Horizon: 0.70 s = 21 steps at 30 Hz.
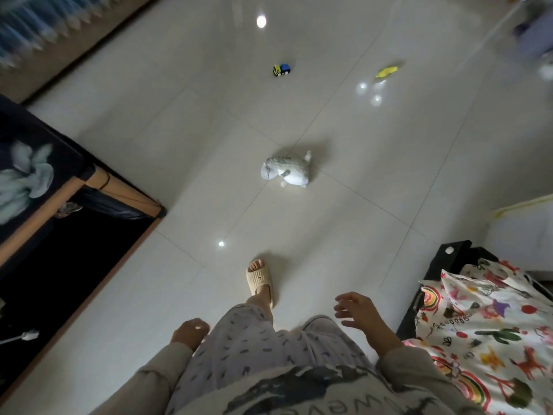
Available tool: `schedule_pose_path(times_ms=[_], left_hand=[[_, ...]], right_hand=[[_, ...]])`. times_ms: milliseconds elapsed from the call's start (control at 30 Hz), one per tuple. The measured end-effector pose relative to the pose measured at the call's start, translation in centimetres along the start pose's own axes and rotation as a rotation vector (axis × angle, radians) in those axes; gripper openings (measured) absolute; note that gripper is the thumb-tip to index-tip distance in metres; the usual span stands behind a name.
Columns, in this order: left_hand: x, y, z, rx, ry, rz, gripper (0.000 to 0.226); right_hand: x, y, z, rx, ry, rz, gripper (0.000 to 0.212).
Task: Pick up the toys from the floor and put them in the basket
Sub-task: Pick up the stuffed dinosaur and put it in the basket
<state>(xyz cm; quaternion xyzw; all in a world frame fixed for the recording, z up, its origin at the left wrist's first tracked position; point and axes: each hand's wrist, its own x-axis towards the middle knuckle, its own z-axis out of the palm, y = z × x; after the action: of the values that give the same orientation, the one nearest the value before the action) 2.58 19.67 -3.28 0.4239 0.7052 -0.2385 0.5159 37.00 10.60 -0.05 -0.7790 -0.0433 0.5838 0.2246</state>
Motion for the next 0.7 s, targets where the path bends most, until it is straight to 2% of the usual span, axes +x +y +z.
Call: schedule_pose_path(times_ms=[67, 100, 267, 400, 467, 567, 700], left_hand=[[0.6, 3.3, -2.5, -0.187, 0.043, 0.038, 0.014], [0.8, 5.0, -3.7, -0.208, 0.047, 0.049, 0.013], [2.1, 13.2, -9.0, -0.085, -0.067, 0.156, 0.021], [3.2, 18.5, -12.8, -0.141, -0.05, 0.217, 0.011], [4.2, 20.2, -14.1, -0.189, -0.043, 0.235, 0.011], [5.3, 21.9, -15.2, -0.192, -0.057, 0.21, 0.012], [6.5, 23.2, -15.2, -0.273, -0.055, 0.103, 0.02]], right_hand=[[0.6, -0.8, 0.2, 0.014, 0.009, 0.047, 0.017], [0.9, -1.2, 0.3, 0.012, 0.01, 0.071, 0.018], [2.4, -3.0, 0.4, 0.007, 0.068, 0.208, 0.011], [3.7, -5.0, 0.4, -0.092, 0.138, 0.207, 0.022], [4.4, -6.8, 0.2, -0.085, 0.147, 0.21, 0.02], [5.7, -9.7, 0.0, -0.116, 0.131, 0.214, 0.012], [8.6, -14.7, -0.5, -0.1, 0.079, 0.182, 0.013]])
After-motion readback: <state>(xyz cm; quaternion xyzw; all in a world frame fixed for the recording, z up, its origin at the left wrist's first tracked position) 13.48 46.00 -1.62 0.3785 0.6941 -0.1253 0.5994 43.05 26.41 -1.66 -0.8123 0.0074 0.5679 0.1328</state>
